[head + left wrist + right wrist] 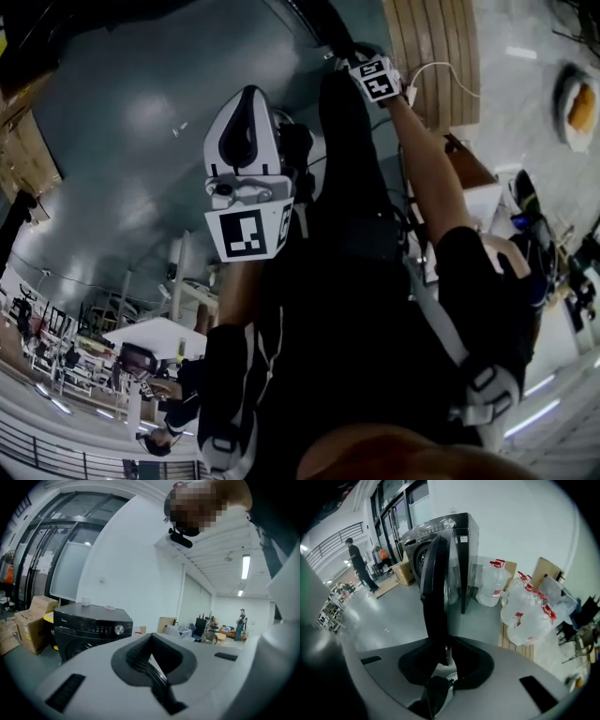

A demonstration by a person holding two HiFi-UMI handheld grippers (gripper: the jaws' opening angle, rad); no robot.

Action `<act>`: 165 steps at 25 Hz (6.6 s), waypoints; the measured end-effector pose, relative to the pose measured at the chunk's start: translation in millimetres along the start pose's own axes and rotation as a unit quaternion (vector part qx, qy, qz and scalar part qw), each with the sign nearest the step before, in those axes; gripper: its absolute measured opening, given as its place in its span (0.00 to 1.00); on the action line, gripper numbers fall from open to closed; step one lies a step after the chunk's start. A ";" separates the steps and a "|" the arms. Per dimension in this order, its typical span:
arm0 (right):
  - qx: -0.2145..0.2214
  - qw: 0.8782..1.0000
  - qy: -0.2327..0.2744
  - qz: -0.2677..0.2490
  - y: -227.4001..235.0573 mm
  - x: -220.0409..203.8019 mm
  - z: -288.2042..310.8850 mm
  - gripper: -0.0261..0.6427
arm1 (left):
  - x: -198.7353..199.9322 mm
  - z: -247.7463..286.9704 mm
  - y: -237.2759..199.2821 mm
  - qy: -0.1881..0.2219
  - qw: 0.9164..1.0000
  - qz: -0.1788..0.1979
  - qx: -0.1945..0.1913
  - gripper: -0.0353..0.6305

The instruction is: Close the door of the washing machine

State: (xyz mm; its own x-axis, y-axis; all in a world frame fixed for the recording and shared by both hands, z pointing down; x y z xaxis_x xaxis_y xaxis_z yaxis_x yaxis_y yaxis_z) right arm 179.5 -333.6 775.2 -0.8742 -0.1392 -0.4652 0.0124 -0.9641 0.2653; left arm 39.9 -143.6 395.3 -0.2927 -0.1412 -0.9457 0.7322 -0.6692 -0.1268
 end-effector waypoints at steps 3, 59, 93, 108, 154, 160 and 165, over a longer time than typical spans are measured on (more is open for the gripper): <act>-0.012 0.999 0.011 0.034 -35.8 1.6 15.1 0.14 | -4.3 -31.4 -30.5 0.006 1.000 0.005 0.003 0.06; -0.153 0.949 0.118 0.250 -311.1 165.9 231.1 0.17 | -1.8 -66.5 -443.8 0.018 1.000 -0.013 -0.020 0.06; -0.155 0.927 0.166 0.299 -351.7 344.5 339.8 0.20 | 12.2 47.9 -552.6 0.014 0.999 -0.026 -0.017 0.06; -0.134 0.915 0.199 0.323 -341.2 411.4 376.5 0.21 | 15.0 88.9 -576.5 0.001 1.000 -0.006 -0.003 0.06; -0.072 0.983 0.169 0.026 -366.5 527.3 291.1 0.07 | 71.3 50.0 -612.6 0.045 0.997 -0.032 0.052 0.06; -0.040 0.976 0.212 0.026 -425.1 534.7 164.9 0.05 | 110.8 -26.3 -598.6 0.061 0.995 -0.061 0.042 0.06; -0.012 0.963 0.269 0.021 -470.4 535.9 41.9 0.05 | 140.7 -80.4 -569.5 0.073 0.996 -0.054 0.020 0.06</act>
State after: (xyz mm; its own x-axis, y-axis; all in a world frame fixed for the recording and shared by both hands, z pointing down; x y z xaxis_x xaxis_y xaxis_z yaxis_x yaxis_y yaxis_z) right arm -315.1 54.8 436.5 -0.4952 -0.2682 -0.8263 0.0593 -0.9594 0.2759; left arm -368.9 276.2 310.3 -0.2745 0.0390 -0.9608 0.6748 -0.7040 -0.2213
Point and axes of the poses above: the fingertips, and each gripper's own axes: z forward along the fingers, y to its right, x out of its top, the point moved 5 cm from there along -z, backward along the fingers, and after that the axes turned 14 degrees about x, right-handed, at the moved point
